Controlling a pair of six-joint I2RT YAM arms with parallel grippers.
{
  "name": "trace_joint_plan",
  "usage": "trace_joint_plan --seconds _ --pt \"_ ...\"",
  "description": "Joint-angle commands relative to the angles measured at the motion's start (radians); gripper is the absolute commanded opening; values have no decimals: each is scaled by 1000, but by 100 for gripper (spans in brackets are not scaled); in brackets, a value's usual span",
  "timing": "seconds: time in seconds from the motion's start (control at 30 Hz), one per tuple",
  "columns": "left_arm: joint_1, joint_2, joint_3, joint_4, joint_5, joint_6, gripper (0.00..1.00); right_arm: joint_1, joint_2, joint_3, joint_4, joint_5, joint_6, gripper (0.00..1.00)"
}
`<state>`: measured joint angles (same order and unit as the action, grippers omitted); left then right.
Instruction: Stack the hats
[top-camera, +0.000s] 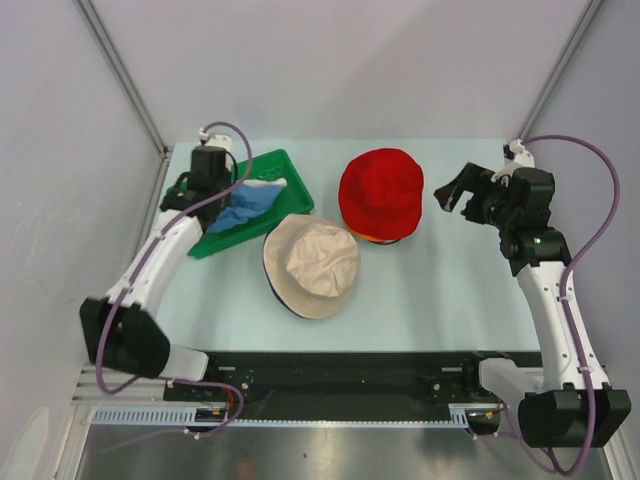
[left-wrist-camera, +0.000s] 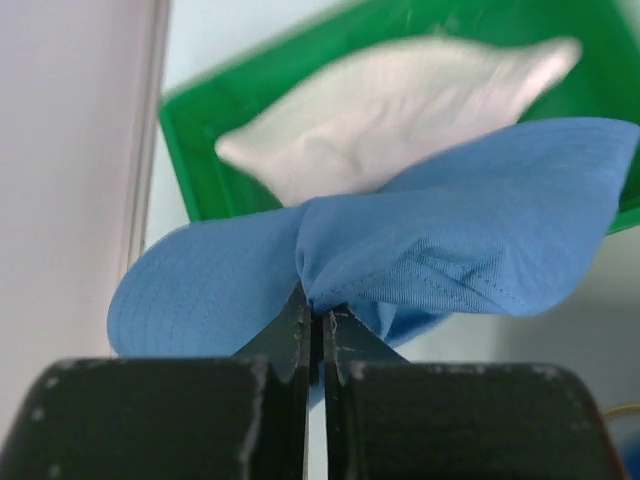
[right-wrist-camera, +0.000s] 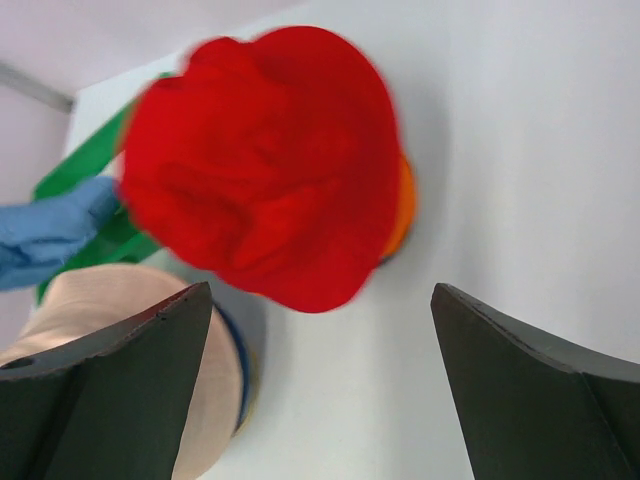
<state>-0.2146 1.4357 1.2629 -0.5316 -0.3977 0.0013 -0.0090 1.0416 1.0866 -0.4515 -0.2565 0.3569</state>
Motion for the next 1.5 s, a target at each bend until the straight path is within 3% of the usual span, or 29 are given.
trace_joint_plan --seconds 0.0,0.23,0.4,0.53,0.73,1.07,1.3,1.47 --pt "7 -172 186 -57 108 -58 0 156 -35 117 94 -33 -9 97" --pt "17 -270 335 -134 385 -203 0 442 -58 116 310 -67 20 96" --pt "18 -316 352 -61 788 -317 0 596 -34 59 549 -179 24 96" --pt "18 -328 334 -22 983 -386 0 676 -11 56 628 -243 -30 96" --pt "18 -339 296 -1 1155 -414 0 670 -47 41 648 -259 -93 97" --pt "18 -348 274 77 1246 -480 0 583 -178 3 525 -274 -226 100" --pt "18 -344 256 140 1264 -517 0 405 -132 -17 631 -558 -122 100" --pt "18 -348 236 173 1274 -535 0 377 -65 -11 786 -710 -12 99"
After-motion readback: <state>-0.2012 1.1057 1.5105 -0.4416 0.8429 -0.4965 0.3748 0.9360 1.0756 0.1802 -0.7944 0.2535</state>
